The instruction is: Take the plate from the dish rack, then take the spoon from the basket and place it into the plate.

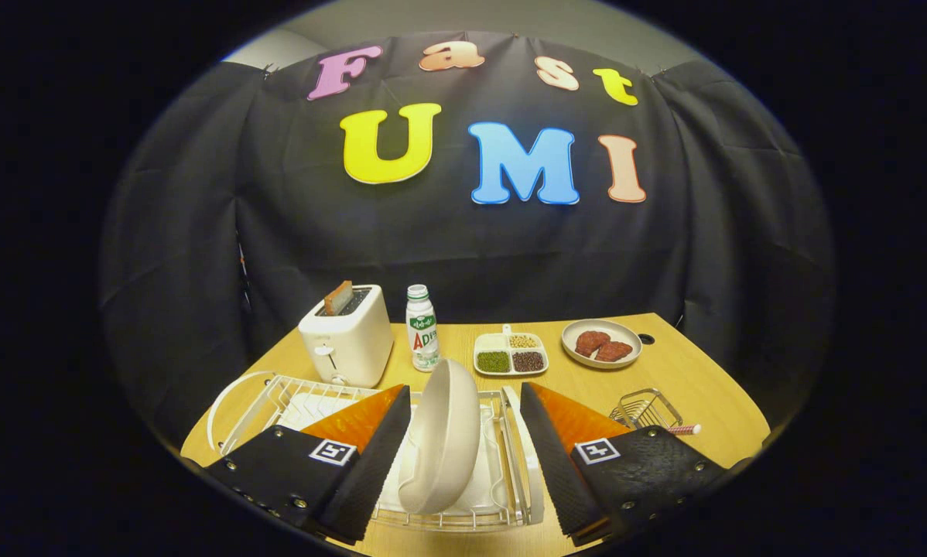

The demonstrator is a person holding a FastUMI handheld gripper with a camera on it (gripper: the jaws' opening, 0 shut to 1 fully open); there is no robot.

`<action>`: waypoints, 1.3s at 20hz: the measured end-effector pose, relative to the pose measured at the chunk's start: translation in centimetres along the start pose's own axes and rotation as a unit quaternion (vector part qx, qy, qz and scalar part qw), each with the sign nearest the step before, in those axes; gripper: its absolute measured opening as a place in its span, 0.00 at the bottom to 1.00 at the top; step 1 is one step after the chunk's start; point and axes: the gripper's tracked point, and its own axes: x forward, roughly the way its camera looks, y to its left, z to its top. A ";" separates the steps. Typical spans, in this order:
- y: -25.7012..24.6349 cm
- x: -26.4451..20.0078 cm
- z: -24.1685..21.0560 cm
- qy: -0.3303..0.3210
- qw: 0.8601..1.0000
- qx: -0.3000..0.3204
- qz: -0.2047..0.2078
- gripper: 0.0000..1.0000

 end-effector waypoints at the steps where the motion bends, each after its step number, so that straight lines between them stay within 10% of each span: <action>1: 0.1 1.0 -0.8 0.015 1.000 -0.002 -0.008 0.86; 5: 0.4 2.7 -2.6 0.054 0.998 -0.003 -0.027 0.77; 10: -0.2 3.3 -3.3 0.087 0.994 -0.024 -0.060 0.29; 26: 1.3 1.0 0.3 0.106 0.966 -0.136 -0.194 0.14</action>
